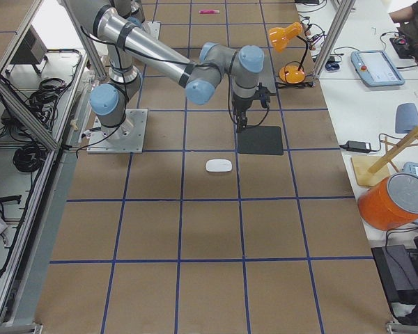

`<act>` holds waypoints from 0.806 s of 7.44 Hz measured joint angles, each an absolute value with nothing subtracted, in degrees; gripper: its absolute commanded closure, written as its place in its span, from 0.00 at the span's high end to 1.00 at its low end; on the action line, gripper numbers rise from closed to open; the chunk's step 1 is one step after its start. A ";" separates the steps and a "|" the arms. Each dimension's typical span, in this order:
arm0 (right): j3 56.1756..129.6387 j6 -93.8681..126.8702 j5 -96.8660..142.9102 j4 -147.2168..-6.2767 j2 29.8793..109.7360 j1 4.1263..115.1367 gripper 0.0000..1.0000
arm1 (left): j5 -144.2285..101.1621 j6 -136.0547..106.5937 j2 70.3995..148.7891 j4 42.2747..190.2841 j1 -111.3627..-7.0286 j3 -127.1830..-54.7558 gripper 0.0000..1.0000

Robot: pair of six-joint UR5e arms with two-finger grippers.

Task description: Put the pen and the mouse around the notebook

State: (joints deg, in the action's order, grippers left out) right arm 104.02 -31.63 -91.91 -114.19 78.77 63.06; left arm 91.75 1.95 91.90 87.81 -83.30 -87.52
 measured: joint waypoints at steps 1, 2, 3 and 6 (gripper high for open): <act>107.63 -35.31 -91.81 -120.30 76.67 60.14 1.00 | 92.06 7.32 90.83 87.88 -79.38 -89.19 1.00; 109.92 -38.28 -91.83 -125.96 73.93 58.37 1.00 | 92.09 13.78 90.34 87.46 -74.47 -91.63 1.00; 111.33 -40.02 -92.02 -129.27 71.91 57.38 1.00 | 91.96 20.68 90.72 85.50 -68.52 -95.06 1.00; 114.14 -41.22 -92.53 -131.87 70.20 55.28 1.00 | 92.69 33.47 95.40 67.43 -54.59 -109.56 1.00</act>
